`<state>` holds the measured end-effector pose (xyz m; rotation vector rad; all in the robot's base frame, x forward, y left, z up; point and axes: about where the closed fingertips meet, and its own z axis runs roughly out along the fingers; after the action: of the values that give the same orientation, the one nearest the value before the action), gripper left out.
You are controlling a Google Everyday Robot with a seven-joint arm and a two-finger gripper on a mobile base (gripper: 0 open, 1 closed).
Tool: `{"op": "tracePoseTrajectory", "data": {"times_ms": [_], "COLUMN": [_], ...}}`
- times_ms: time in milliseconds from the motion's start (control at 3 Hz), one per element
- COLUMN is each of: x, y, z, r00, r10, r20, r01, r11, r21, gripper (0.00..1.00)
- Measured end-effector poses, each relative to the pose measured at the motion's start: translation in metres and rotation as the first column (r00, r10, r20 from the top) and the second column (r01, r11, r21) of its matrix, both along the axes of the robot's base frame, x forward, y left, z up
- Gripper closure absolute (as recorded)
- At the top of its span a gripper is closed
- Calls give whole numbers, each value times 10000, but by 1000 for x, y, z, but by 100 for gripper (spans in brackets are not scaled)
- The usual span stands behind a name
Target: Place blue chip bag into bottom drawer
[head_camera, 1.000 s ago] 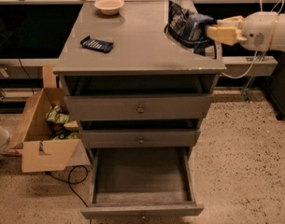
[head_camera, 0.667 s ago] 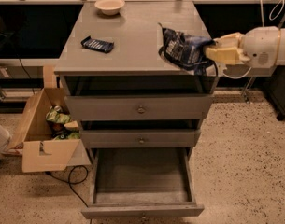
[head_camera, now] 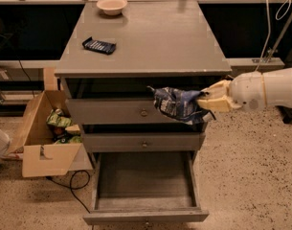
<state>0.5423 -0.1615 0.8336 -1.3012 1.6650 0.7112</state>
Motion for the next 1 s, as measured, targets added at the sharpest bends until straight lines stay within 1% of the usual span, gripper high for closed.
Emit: {"op": "tracePoseTrajectory", "data": {"times_ms": [333,667,1000], "x": [-2,-7,-15], "y": [3,7,16], "z": [-3,-10,-66], "r00": [10000,9999,9987], "r10": [65,171,503], "r20": [-66,22,110], "r01": [-65,-171,-495], "r11": [10000,9998,9970], "r21": [5,-141,-589], "gripper": [100,100,100]}}
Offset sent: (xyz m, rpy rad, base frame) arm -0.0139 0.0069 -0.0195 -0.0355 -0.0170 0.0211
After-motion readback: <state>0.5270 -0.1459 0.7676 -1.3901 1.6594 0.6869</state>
